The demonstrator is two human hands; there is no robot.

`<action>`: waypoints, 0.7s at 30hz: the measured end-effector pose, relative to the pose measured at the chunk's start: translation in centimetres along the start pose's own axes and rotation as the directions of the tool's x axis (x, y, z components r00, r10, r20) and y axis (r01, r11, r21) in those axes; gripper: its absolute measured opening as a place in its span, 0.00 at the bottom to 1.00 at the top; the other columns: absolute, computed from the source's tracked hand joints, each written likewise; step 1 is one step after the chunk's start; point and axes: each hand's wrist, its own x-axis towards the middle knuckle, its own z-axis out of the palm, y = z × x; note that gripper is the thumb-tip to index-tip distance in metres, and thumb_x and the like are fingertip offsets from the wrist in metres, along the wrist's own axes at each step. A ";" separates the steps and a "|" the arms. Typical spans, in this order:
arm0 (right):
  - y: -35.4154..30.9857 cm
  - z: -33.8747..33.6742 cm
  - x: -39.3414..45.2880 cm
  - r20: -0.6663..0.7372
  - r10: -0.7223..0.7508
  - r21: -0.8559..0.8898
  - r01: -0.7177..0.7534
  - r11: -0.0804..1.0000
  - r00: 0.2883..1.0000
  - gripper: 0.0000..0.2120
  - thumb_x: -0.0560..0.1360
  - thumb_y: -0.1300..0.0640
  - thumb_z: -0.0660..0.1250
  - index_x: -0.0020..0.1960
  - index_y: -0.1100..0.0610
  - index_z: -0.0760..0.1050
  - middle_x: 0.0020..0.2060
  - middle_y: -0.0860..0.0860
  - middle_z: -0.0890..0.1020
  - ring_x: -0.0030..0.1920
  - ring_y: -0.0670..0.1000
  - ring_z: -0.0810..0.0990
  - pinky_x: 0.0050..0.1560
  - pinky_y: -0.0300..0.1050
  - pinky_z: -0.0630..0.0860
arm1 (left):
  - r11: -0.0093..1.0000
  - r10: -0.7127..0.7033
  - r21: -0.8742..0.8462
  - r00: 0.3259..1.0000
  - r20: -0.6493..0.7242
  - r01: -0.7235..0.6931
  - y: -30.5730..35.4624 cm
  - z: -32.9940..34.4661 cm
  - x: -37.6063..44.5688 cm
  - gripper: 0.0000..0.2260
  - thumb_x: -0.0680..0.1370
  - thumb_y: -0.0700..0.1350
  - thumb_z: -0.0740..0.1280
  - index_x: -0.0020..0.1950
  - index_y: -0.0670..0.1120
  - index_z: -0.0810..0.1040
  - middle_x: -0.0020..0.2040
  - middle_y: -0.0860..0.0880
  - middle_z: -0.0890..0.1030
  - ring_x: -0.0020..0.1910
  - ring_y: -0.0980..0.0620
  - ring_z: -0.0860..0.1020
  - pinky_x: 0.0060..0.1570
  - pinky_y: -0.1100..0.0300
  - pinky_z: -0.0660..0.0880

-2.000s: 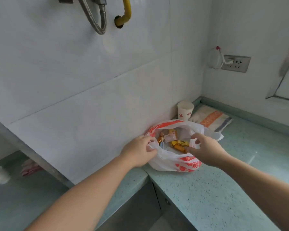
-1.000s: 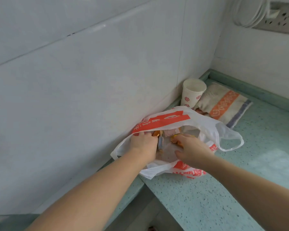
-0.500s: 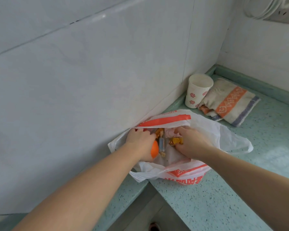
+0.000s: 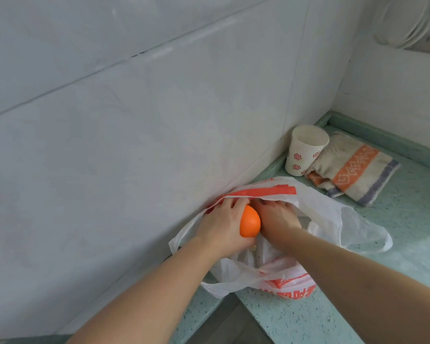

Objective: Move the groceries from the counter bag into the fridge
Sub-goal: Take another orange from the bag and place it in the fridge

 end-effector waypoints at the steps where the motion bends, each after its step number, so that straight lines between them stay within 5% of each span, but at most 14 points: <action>1: 0.2 0.1 0.1 -0.007 -0.003 -0.013 0.003 1.000 1.000 0.21 0.77 0.52 0.60 0.70 0.45 0.65 0.65 0.50 0.74 0.65 0.56 0.72 0.63 0.51 0.68 | 1.000 -0.005 -0.012 1.000 0.005 0.005 -0.1 -0.2 0.0 0.36 0.66 0.59 0.72 0.71 0.58 0.61 0.71 0.52 0.66 0.67 0.48 0.69 0.60 0.52 0.71; 8: 2.1 -4.2 -2.6 0.020 -0.056 0.117 0.053 0.992 0.998 0.20 0.79 0.59 0.57 0.70 0.53 0.66 0.67 0.54 0.72 0.67 0.56 0.71 0.66 0.49 0.69 | 0.993 -0.036 -0.115 0.999 0.012 0.037 0.6 -2.1 0.3 0.35 0.65 0.59 0.74 0.69 0.59 0.64 0.67 0.51 0.67 0.65 0.48 0.71 0.61 0.53 0.73; 10: 2.8 -6.5 -4.4 -0.026 -0.049 0.102 0.051 0.993 0.998 0.22 0.79 0.61 0.56 0.72 0.49 0.64 0.67 0.50 0.72 0.65 0.54 0.73 0.59 0.48 0.73 | 0.990 -0.038 -0.133 0.999 0.010 0.039 1.6 -2.9 0.4 0.35 0.65 0.57 0.74 0.69 0.57 0.66 0.66 0.50 0.67 0.63 0.48 0.72 0.60 0.54 0.72; 13: 4.4 -9.1 -6.8 -0.135 -0.073 0.018 0.076 0.997 0.988 0.23 0.78 0.56 0.54 0.69 0.38 0.64 0.58 0.43 0.77 0.47 0.49 0.78 0.39 0.43 0.74 | 0.995 -0.021 -0.093 1.000 0.006 0.021 3.7 -4.8 0.5 0.35 0.64 0.57 0.74 0.68 0.55 0.66 0.63 0.50 0.68 0.59 0.46 0.75 0.57 0.52 0.75; 17: 5.8 -12.3 -9.2 -0.068 -0.018 0.229 0.033 0.973 0.998 0.13 0.80 0.52 0.52 0.58 0.48 0.73 0.53 0.49 0.81 0.49 0.52 0.79 0.51 0.50 0.78 | 0.996 0.007 -0.085 0.999 -0.042 -0.010 6.8 -7.7 -0.7 0.33 0.64 0.58 0.73 0.66 0.61 0.65 0.62 0.51 0.68 0.56 0.46 0.76 0.54 0.51 0.76; 21: 6.9 -16.5 -12.8 -0.121 -0.042 0.215 0.068 0.974 0.992 0.13 0.82 0.49 0.53 0.51 0.52 0.74 0.42 0.47 0.78 0.40 0.47 0.76 0.42 0.42 0.74 | 0.994 0.048 -0.095 0.993 -0.108 -0.059 9.4 -10.6 -3.0 0.32 0.65 0.60 0.74 0.66 0.61 0.66 0.61 0.53 0.68 0.57 0.48 0.75 0.55 0.53 0.76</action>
